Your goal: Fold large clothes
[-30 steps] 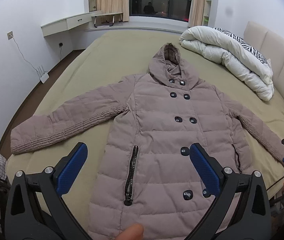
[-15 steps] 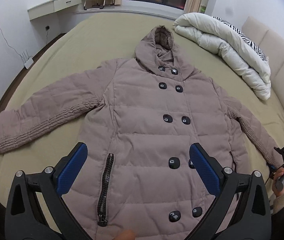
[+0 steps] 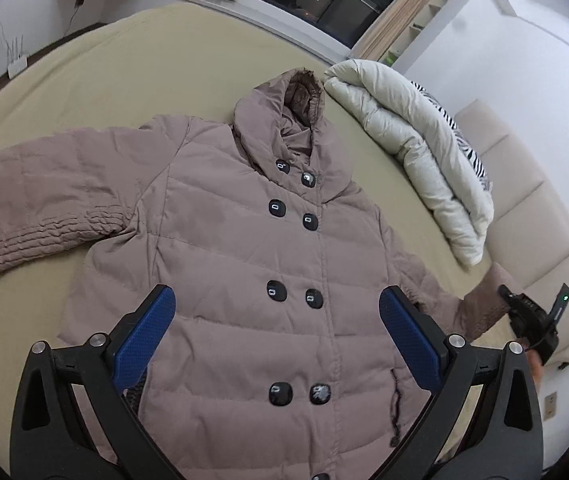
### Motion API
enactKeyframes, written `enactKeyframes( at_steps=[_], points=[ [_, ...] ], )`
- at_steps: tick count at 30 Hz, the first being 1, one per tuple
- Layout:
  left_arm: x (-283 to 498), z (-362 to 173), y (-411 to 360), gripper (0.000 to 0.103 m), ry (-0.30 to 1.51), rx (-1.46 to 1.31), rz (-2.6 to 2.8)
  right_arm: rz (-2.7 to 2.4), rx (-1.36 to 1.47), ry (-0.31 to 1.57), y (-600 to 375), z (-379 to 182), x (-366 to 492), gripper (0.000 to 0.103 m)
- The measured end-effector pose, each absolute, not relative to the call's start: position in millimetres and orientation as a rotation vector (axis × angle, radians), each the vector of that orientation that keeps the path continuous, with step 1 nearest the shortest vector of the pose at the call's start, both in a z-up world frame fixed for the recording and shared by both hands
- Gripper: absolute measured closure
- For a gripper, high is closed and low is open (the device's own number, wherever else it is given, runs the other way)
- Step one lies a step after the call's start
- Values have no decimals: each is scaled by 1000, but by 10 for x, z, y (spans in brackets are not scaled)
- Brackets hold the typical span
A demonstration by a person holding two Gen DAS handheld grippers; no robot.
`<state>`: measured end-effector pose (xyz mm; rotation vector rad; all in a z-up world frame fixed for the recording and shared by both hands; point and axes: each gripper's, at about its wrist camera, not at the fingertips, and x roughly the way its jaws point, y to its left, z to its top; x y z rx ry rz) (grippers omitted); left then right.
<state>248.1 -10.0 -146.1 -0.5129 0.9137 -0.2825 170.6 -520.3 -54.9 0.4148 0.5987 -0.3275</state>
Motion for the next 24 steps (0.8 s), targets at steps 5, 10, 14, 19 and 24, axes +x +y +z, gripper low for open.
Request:
enactKeyframes(
  at_steps=[5, 10, 14, 19, 24],
  points=[
    [2793, -1658, 101, 0, 942, -691, -330, -122, 1, 688, -3705, -769, 2438, 91],
    [3106, -2048, 115, 0, 1033, -829, -380, -12, -280, 802, -2723, -1556, 2638, 90],
    [3337, -2436, 50, 0, 1121, -962, -408, 33, -349, 825, -2459, -1866, 2507, 90],
    [3672, -2689, -160, 0, 1190, -991, -446, 65, -352, 807, -2358, -1861, 2458, 90],
    [3982, -2868, -433, 11, 1252, -968, -479, 106, -353, 815, -2279, -1948, 2415, 86]
  ],
)
